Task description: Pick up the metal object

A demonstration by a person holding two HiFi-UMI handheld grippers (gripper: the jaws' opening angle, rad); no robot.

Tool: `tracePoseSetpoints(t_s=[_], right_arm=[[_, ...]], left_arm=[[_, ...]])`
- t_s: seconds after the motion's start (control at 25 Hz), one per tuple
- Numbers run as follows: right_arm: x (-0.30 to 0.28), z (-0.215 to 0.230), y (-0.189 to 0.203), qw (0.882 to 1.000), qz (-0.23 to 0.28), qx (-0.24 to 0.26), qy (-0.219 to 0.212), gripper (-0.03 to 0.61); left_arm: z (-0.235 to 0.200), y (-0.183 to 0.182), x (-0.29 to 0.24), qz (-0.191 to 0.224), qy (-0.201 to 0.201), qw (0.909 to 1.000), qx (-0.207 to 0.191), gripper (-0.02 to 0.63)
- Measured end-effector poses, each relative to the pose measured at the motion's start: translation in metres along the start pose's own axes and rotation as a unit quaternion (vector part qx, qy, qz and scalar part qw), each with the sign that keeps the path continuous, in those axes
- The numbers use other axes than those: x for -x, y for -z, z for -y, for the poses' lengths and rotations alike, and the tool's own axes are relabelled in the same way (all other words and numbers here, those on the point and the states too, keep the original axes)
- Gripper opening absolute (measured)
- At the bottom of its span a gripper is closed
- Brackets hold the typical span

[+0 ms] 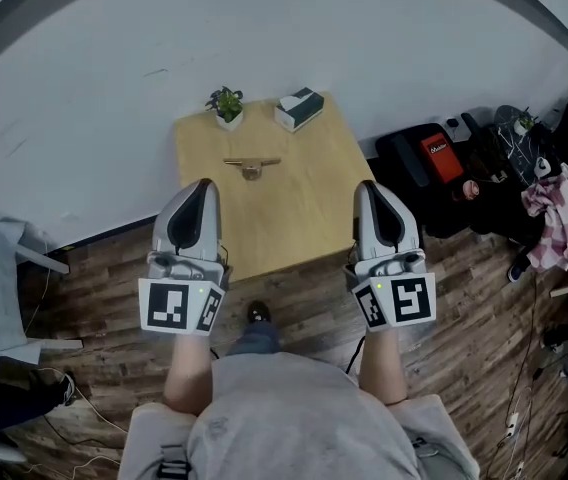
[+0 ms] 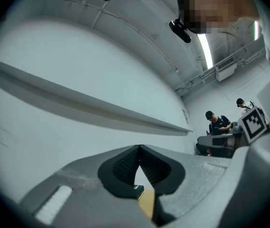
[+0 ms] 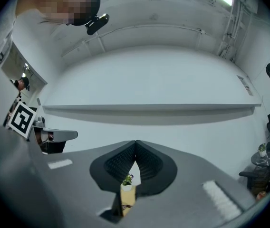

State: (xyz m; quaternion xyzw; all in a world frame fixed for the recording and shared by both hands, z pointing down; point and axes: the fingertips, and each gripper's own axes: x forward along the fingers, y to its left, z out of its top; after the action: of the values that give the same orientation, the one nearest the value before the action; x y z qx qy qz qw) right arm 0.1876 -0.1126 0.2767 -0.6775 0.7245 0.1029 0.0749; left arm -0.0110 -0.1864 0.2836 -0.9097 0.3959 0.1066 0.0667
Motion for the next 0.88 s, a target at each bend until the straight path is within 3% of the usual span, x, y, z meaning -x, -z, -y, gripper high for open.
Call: tracePoseSetpoints(t_s=[0.88], right_arm=[[-0.136, -0.023, 0.038, 1.000, -0.016, 0.000, -0.013, 0.002]], left_arm=[[-0.117, 0.036, -0.065, -0.012, -0.017, 0.9997, 0.008, 0.004]])
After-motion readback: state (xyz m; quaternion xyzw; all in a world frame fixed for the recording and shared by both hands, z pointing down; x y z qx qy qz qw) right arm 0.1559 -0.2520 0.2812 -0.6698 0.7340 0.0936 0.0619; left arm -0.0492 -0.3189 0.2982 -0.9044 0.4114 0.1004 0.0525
